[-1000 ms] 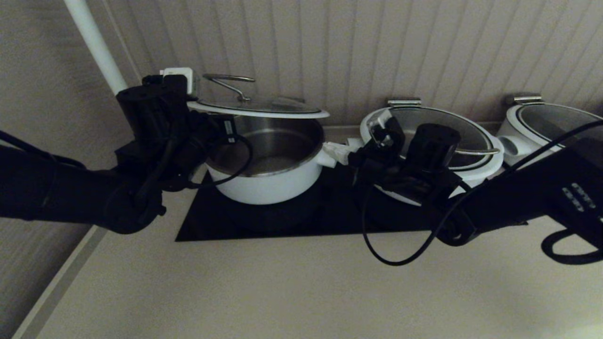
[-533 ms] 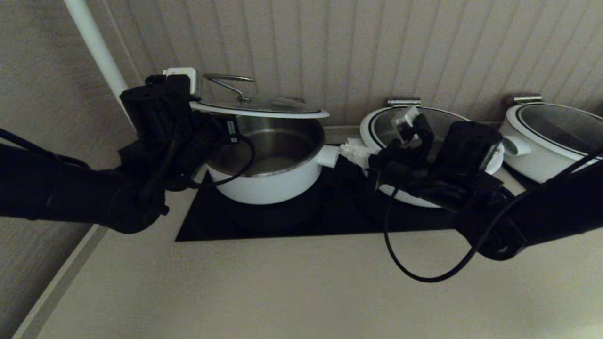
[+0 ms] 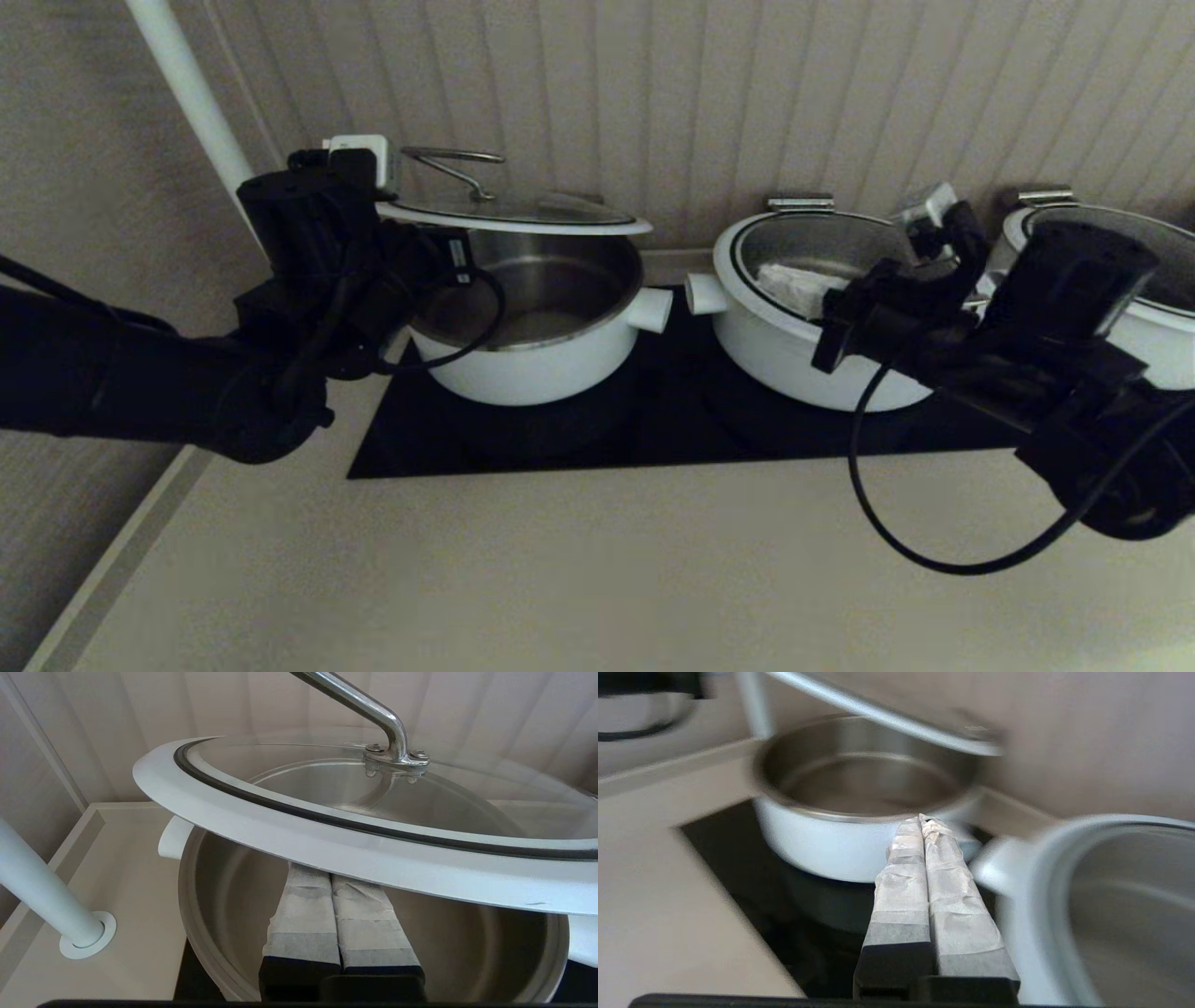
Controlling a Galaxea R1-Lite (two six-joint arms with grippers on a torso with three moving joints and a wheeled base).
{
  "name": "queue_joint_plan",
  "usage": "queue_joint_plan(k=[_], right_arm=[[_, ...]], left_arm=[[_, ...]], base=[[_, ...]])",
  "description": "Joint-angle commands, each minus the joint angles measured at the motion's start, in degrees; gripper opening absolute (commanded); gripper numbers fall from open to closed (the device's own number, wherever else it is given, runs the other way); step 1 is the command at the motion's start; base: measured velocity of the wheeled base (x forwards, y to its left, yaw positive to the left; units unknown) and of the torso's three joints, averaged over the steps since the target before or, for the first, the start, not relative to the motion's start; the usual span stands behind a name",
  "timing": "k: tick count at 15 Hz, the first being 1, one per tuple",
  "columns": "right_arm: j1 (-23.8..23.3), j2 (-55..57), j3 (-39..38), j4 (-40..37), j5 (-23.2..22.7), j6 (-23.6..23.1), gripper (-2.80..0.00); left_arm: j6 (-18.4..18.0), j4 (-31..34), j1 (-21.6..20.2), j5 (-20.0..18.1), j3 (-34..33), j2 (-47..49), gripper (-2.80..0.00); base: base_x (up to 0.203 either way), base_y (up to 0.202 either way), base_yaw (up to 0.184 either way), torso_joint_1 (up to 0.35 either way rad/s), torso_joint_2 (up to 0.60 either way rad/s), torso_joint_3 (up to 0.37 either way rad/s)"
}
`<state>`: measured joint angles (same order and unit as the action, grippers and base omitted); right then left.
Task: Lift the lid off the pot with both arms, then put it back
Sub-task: Open the pot lid completely
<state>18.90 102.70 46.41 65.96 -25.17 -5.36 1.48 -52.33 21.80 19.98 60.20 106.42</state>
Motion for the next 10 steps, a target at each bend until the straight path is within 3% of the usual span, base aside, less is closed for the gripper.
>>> queue_joint_plan(k=[1, 3, 6, 10], right_arm=[[-2.71, -2.56, -1.30, -1.26, 2.41, -2.43, -2.80], [-3.70, -4.55, -1.31, -6.82, 8.62, -6.20, -2.80], [-3.87, -6.20, -2.22, -8.34, 16.52, -8.45, -2.80], [-3.84, -12.88, -6.12, -11.52, 19.75, -8.62, -2.80]], left_arm=[[0.01, -0.31, 0.00, 0.15, -0.07, -0.25, -2.80], [0.01, -0.31, 0.00, 0.19, -0.08, -0.25, -2.80], [0.01, -0.31, 0.00, 0.23, -0.17, -0.31, -2.80], [0.01, -0.31, 0.00, 0.27, -0.21, -0.57, -2.80]], base=[[0.000, 0.000, 0.000, 0.000, 0.00, 0.000], [0.000, 0.000, 0.000, 0.000, 0.00, 0.000], [0.000, 0.000, 0.000, 0.000, 0.00, 0.000], [0.000, 0.000, 0.000, 0.000, 0.00, 0.000]])
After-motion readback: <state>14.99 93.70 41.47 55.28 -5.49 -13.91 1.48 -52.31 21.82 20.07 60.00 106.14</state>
